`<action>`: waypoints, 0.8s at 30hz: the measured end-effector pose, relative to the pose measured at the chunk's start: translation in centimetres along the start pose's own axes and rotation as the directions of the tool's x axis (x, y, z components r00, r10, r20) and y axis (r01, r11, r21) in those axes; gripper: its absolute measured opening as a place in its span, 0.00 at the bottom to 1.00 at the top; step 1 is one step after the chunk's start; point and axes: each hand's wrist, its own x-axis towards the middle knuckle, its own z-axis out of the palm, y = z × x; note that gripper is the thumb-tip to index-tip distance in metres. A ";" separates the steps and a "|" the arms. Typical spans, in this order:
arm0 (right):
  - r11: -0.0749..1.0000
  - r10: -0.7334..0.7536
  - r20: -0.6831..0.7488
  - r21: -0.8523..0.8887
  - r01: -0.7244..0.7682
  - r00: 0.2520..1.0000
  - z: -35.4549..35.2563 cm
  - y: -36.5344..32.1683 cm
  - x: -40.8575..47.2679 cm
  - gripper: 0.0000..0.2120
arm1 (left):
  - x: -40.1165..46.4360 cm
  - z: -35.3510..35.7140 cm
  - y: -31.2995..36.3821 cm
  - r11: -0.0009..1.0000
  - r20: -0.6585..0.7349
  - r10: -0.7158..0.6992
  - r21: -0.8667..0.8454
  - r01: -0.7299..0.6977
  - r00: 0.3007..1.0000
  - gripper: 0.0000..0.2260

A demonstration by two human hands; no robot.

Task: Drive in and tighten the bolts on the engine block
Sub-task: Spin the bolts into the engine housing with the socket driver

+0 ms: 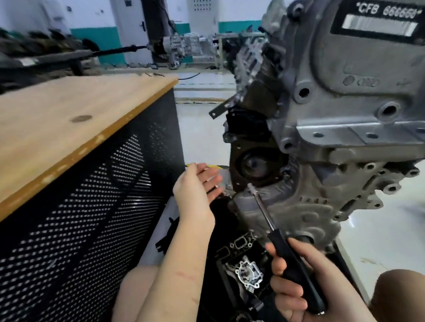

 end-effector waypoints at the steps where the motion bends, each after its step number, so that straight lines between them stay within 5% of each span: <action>1: 0.998 0.028 0.024 -0.049 -0.026 0.999 1.1 0.5 0.9 0.27 | 0.0 -0.9 1.0 1.000 0.016 -0.006 0.018 0.005 1.000 0.13; 6: 0.945 0.174 0.150 -0.303 -0.122 0.973 6.4 3.8 4.6 0.35 | -1.0 -4.9 6.4 0.999 0.156 0.049 -0.009 -0.049 0.987 0.13; 9: 0.911 0.201 0.182 -0.395 -0.116 0.963 9.1 5.4 5.6 0.36 | -1.9 -7.0 9.4 0.989 0.125 0.111 -0.115 -0.097 0.986 0.11; 14: 0.875 0.183 0.138 -0.474 -0.097 0.973 12.2 6.7 6.4 0.15 | -3.3 -9.2 12.0 0.971 0.063 0.152 -0.194 -0.137 0.986 0.12; 24: 0.867 0.168 0.151 -0.492 -0.074 0.974 13.4 8.4 6.8 0.17 | -4.0 -9.9 12.9 0.963 0.037 0.160 -0.227 -0.148 0.986 0.12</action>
